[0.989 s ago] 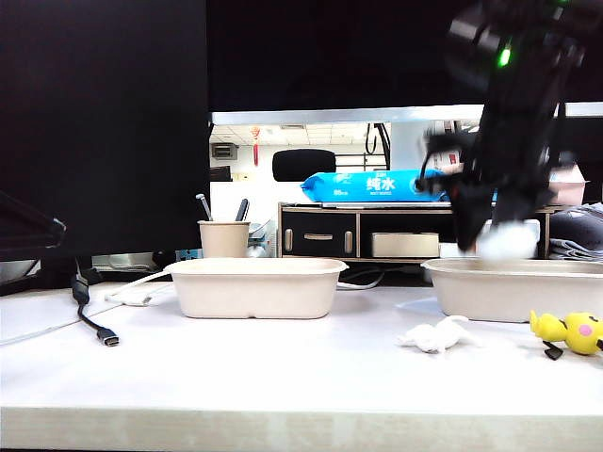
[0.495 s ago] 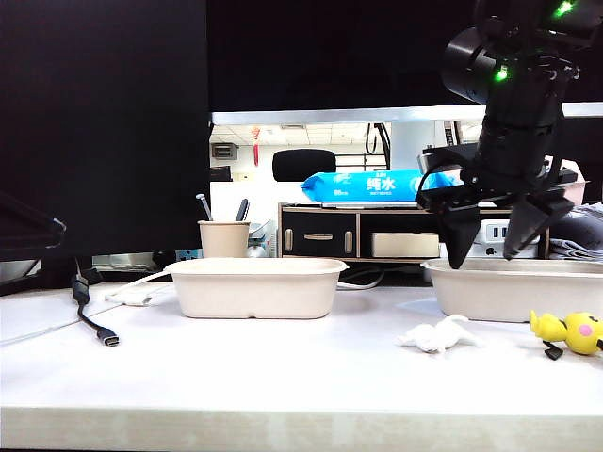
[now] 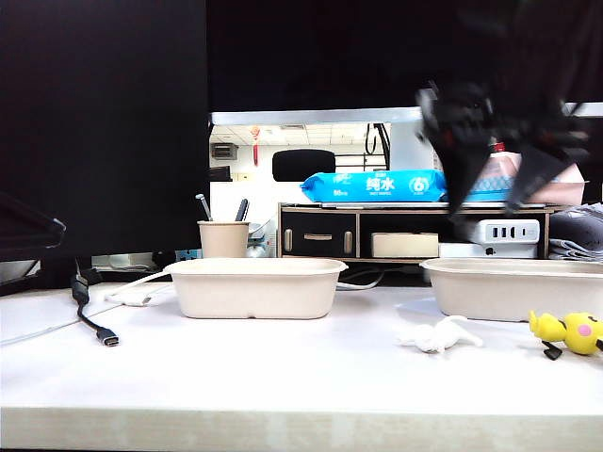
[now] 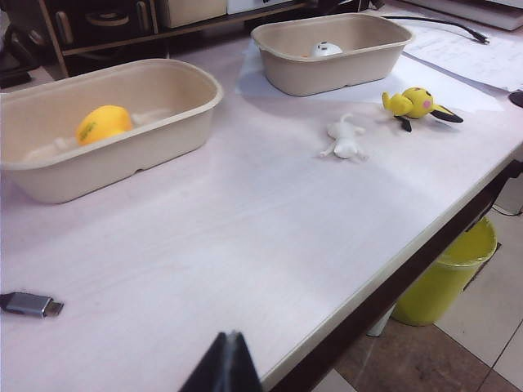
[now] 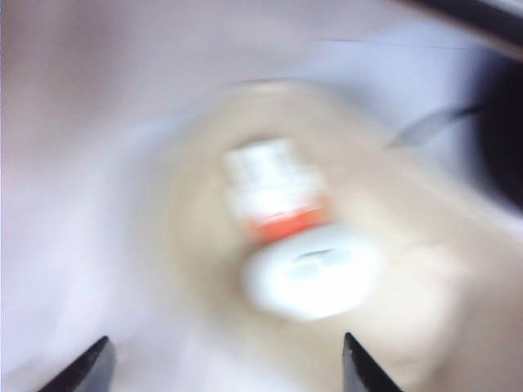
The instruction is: Put the dolls with similar colors into the same paper box, while dolls with different colors go into separate paper boxes.
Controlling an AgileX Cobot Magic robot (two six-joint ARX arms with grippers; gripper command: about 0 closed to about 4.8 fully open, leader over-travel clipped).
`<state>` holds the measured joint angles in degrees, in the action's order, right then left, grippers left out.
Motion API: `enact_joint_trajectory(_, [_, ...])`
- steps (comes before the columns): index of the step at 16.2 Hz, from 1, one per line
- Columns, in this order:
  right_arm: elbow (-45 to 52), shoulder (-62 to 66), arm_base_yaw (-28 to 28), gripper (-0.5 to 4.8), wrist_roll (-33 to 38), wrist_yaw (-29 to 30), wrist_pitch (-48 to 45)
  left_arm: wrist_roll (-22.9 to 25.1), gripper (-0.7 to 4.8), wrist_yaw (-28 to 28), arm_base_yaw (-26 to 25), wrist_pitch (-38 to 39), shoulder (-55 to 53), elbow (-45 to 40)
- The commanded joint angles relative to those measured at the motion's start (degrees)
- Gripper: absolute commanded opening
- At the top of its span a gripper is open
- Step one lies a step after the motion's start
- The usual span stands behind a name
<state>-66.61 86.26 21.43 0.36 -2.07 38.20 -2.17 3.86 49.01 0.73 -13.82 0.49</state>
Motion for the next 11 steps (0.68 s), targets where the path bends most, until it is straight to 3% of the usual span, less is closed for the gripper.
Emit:
enact_joint_trajectory(1, [0.57, -0.04, 2.73, 3.56, -0.46, 5.49, 4.7, 0.2, -0.06, -0.02, -0.02, -0.46, 0.0, 0.04])
enact_joint_trajectory(3, [1.25, 0.07, 3.61, 3.56, -1.88, 7.37, 5.97, 0.2, -0.06, -0.04, -0.02, -0.39, 0.07, 0.04])
enact_joint_trajectory(6, [1.27, 0.07, 4.22, 3.57, -12.94, 10.21, 13.9, 0.2, -0.06, -0.04, -0.02, -0.39, 0.13, 0.04])
enact_joint_trajectory(9, [1.29, 0.07, 4.22, 3.61, -22.99, 10.75, 16.06, 0.2, -0.05, -0.04, -0.02, -0.39, 0.15, 0.04])
enact_joint_trajectory(11, [1.29, 0.31, 4.22, 4.29, -31.04, 10.82, 15.85, 0.2, -0.06, -0.04, -0.02, -0.39, 0.15, 0.04])
